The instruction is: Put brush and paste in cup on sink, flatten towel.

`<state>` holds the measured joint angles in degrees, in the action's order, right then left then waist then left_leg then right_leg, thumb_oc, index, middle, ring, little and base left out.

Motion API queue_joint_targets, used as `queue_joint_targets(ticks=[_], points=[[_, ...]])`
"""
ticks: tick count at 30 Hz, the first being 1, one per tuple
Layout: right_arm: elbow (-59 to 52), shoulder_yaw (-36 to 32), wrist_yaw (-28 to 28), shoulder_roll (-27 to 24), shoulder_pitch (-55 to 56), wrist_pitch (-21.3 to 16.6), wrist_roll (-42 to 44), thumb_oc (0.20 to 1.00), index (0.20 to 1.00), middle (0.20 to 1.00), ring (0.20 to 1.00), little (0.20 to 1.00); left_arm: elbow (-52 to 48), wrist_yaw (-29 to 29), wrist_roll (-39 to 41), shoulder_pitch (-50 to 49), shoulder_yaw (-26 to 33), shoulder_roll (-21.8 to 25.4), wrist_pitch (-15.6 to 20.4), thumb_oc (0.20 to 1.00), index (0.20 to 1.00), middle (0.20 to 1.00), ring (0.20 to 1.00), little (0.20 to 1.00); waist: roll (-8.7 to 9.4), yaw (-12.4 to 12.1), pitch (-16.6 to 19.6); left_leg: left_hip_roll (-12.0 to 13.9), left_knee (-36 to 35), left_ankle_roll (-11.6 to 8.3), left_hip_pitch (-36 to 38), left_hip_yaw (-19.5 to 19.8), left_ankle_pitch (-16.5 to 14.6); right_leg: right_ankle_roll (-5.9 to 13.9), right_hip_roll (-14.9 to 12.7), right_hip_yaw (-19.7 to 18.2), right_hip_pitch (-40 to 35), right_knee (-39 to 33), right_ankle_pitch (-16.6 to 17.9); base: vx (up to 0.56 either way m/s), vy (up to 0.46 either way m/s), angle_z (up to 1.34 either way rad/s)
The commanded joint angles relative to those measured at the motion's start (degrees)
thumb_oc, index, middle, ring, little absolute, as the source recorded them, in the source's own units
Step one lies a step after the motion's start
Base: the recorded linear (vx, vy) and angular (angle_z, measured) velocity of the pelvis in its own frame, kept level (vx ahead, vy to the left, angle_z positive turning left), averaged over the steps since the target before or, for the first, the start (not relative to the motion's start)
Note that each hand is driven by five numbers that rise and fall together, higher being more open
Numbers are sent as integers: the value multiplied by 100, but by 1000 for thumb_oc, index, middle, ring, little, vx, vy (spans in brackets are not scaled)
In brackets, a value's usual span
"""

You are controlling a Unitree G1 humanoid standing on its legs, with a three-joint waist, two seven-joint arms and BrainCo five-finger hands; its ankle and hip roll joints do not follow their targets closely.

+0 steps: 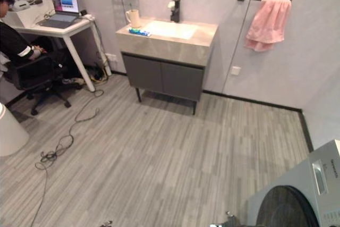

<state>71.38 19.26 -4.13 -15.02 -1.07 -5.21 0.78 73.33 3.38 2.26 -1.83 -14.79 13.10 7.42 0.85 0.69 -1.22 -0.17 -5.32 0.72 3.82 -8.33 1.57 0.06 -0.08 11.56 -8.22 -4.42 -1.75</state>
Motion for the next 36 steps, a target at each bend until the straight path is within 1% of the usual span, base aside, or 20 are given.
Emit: queue_joint_targets(ticks=[1, 7, 10, 11, 13, 14, 16, 19, 27, 29, 32, 33, 34, 35, 36], points=[[253, 308, -149, 83, -290, -175, -341, 1000, 1000, 1000, 1000, 1000, 421, 23, 49, 404, -47, -132, 175, 1000, 1000, 1000, 1000, 1000, 89, -109, -27, 1, 32, -248, 84, 5, -152, 594, -443, -149, 260, 217, 210, 0, 0, 0], [279, 306, -146, 100, -237, -168, -341, 1000, 1000, 1000, 1000, 1000, 398, 10, 278, 374, 47, -158, 186, 1000, 1000, 1000, 1000, 1000, 93, -100, -43, 4, 32, -239, 99, -27, -162, 594, -437, -202, 265, 182, 242, 0, 0, 0], [350, 291, -229, 97, -224, -143, -432, 1000, 1000, 1000, 1000, 1000, 458, 17, 388, 340, 120, -190, 169, 1000, 1000, 1000, 1000, 1000, 88, -82, -36, 2, 32, -230, 121, -81, -185, 607, -440, -256, 261, 150, 268, 3, 13, -1], [420, 266, -406, 61, -236, -85, -645, 1000, 1000, 1000, 1000, 1000, 456, 31, 731, 307, 289, -223, 165, 1000, 1000, 1000, 1000, 1000, 75, -84, -44, -7, 32, -212, 135, -109, -204, 623, -444, -306, 268, 123, 297, 8, 31, -2], [420, 266, -406, 61, -236, -85, -645, 1000, 1000, 1000, 1000, 1000, 456, 31, 731, 307, 289, -223, 165, 1000, 1000, 1000, 1000, 1000, 75, -85, -46, -7, 32, -212, 137, -111, -205, 623, -443, -307, 267, 123, 297, 3, 11, -2], [496, 308, -572, 52, -294, -5, -893, 1000, 1000, 1000, 1000, 1000, 355, 134, 956, 311, 345, -239, 227, 1000, 1000, 1000, 1000, 1000, 62, -97, -73, -19, 32, -187, 139, -115, -212, 634, -453, -355, 303, 143, 321, -13, 36, -3], [581, 370, -533, 17, -351, 46, -992, 1000, 1000, 1000, 1000, 1000, 294, 111, 1114, 341, 376, -253, 256, 1000, 1000, 1000, 1000, 1000, 54, -101, -113, -37, 32, -167, 124, -118, -214, 643, -466, -396, 345, 164, 336, -21, 50, -6], [706, 378, -404, 23, -340, 90, -929, 1000, 1000, 1000, 1000, 1000, 301, 16, 1148, 344, 388, -235, 253, 1000, 1000, 1000, 1000, 1000, 58, -124, -139, -69, 32, -135, 99, -107, -231, 653, -493, -418, 372, 182, 335, 0, 56, -16], [697, 300, -355, 32, -341, 106, -781, 1000, 1000, 1000, 1000, 1000, 357, -49, 1034, 364, 381, -190, 201, 1000, 1000, 1000, 1000, 1000, 61, -157, -206, -174, 32, -21, 26, -79, -248, 702, -578, -483, 537, 395, 337, 10, 71, -2], [678, 279, -330, 29, -401, 106, -721, 1000, 1000, 1000, 1000, 1000, 371, -49, 918, 413, 327, -161, 182, 1000, 1000, 1000, 1000, 1000, 56, -168, -260, -205, 32, 22, 6, -66, -243, 708, -616, -490, 630, 592, 301, 16, 87, 2], [664, 286, -330, 18, -426, 105, -707, 1000, 1000, 1000, 1000, 1000, 356, -43, 872, 435, 288, -155, 177, 1000, 1000, 1000, 1000, 1000, 49, -178, -278, -224, 33, 51, 0, -58, -257, 719, -620, -507, 694, 690, 277, 4, 69, 1], [640, 278, -314, 23, -471, 105, -673, 1000, 1000, 1000, 1000, 1000, 365, -43, 778, 475, 252, -130, 157, 1000, 1000, 1000, 1000, 1000, 41, -185, -321, -241, 65, 94, -17, -36, -271, 736, -626, -512, 817, 957, 242, 1, 125, 1], [584, 256, -317, 12, -504, 84, -623, 1000, 1000, 1000, 1000, 1000, 356, -40, 727, 508, 247, -101, 149, 1000, 1000, 1000, 1000, 1000, 16, -161, -387, -259, 89, 139, -13, -13, -290, 772, -615, -565, 1046, 1445, 252, 1, 125, -1], [584, 256, -316, 12, -505, 84, -623, 1000, 1000, 1000, 1000, 1000, 356, -40, 727, 508, 247, -101, 149, 1000, 1000, 1000, 1000, 1000, 18, -163, -384, -261, 91, 139, -18, -16, -290, 773, -618, -570, 1058, 1459, 246, -2, 113, -3], [531, 238, -329, -8, -530, 64, -582, 1000, 1000, 1000, 1000, 1000, 299, -21, 692, 540, 207, -81, 163, 1000, 1000, 1000, 1000, 1000, 5, -137, -442, -278, 115, 164, -15, 11, -290, 790, -627, -631, 1214, 1766, 326, -18, 90, 2]])
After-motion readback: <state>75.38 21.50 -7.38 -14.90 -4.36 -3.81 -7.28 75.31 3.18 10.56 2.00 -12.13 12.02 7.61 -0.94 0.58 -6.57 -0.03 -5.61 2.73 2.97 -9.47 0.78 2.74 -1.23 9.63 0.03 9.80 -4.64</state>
